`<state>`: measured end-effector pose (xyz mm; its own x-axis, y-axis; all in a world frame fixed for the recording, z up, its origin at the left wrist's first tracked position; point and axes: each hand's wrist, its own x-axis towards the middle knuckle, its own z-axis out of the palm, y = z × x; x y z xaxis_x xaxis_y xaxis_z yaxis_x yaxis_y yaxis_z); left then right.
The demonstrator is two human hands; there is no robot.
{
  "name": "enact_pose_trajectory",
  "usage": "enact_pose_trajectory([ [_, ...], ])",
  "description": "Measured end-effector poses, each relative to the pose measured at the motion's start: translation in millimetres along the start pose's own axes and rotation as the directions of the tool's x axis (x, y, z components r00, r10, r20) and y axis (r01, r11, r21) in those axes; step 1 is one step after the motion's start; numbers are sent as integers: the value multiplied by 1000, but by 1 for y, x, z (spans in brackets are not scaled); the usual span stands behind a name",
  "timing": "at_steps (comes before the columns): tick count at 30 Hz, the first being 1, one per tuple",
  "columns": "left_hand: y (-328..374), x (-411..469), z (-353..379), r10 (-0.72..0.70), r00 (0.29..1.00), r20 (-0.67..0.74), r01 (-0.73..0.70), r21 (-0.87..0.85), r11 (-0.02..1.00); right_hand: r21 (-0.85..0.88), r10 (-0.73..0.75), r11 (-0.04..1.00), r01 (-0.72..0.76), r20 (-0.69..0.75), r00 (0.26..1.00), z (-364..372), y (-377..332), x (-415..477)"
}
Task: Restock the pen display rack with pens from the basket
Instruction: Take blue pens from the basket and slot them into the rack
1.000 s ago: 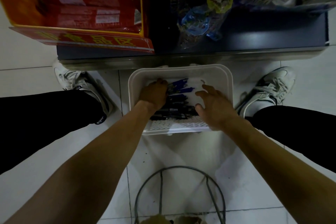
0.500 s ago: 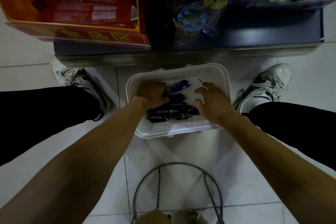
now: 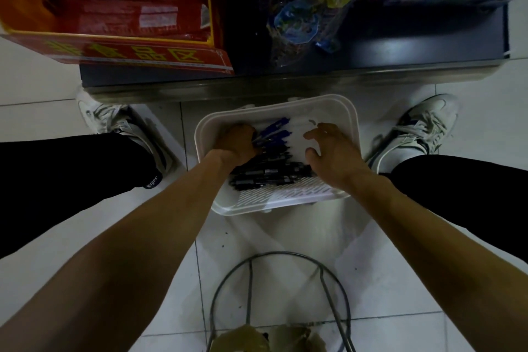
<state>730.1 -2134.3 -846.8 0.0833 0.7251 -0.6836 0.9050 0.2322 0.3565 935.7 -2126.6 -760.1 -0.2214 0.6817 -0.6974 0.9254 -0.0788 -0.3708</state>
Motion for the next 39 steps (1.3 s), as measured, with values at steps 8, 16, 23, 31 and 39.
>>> enact_pose_trajectory([
  [8,2,-5,-8,18,996,83,-19,14,1000,8,-10,1000,9,18,1000,-5,-2,-3],
  [16,16,-33,-43,25,987,161,-21,-29,999,76,49,995,-61,157,986,-30,-14,-14],
  [23,38,-71,-82,121,967,225,-118,-25,993,-64,-58,996,67,123,991,-57,-25,-37],
  [31,57,-113,-128,152,970,189,-70,-378,923,-163,-139,977,140,21,990,-86,-39,-72],
  [39,78,-166,-176,269,963,23,-214,-542,813,19,-258,963,268,-221,941,-121,-73,-111],
])
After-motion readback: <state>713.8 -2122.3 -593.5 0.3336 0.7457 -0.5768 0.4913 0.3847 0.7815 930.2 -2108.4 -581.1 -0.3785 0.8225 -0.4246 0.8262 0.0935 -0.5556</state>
